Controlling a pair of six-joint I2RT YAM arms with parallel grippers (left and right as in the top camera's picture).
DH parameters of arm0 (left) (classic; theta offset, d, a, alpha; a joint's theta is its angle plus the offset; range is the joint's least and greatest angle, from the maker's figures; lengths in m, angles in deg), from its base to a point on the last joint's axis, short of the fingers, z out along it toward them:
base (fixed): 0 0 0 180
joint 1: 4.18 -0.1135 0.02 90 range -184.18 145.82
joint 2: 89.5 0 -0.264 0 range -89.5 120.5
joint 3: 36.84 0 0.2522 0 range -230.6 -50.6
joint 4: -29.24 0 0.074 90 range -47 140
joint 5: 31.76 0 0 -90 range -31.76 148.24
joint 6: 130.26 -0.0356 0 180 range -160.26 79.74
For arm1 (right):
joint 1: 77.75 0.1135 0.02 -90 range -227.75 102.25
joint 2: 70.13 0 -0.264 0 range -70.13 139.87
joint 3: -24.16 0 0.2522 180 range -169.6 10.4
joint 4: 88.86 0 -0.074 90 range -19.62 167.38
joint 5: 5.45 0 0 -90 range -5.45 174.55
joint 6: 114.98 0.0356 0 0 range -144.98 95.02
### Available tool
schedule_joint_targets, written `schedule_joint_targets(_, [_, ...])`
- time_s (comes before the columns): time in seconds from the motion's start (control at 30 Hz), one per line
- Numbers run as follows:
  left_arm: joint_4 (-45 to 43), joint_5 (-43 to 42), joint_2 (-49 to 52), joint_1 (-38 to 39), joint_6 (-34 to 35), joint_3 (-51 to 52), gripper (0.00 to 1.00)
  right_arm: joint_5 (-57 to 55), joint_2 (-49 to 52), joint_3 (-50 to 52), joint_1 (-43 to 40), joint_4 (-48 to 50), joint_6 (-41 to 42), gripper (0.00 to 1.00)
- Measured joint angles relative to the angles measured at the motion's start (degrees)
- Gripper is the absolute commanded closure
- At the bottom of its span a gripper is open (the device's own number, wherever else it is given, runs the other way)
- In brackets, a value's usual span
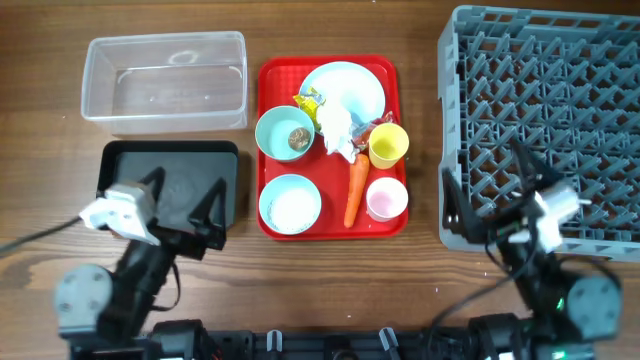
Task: Sort waste into correct bins and load items into the dishwasher rack
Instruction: 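Raise both arms from rest toward the red tray, then grasp the white tissue and yellow wrapper on the tray with the left gripper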
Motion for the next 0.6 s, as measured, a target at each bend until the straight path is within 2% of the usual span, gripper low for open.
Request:
schedule_joint_targets(0.17, [14.6, -0.6, 14.6, 0.9, 0.0, -23.3, 0.00, 4.0, 19.7, -22.3, 0.0, -17.3, -2.6, 0.00])
schedule_joint_targets(0.33, [22.0, -0.5, 31.9, 6.1, -0.3, -36.1, 0.00, 5.6, 37.6, -41.4, 0.0, -30.9, -3.8, 0.00])
schedule_joint_targets(0.4, [22.4, 0.6, 43.6, 12.0, -1.3, -40.9, 0.00, 6.2, 44.9, -47.0, -0.2, -34.6, -4.3, 0.01])
schedule_joint_targets(0.47, [22.4, 6.0, 58.8, 20.3, -2.0, -46.9, 0.00, 9.7, 52.6, -49.4, -3.3, -35.4, -4.5, 0.00])
schedule_joint_targets(0.53, [23.6, 10.3, 64.8, 23.2, -2.2, -50.6, 0.00, 14.8, 55.3, -49.8, -6.6, -34.5, -4.5, 0.00])
schedule_joint_targets(0.6, [20.0, 12.5, 72.3, 26.1, -2.2, -55.8, 0.00, 17.6, 58.5, -50.6, -10.7, -33.0, -4.5, 0.00])
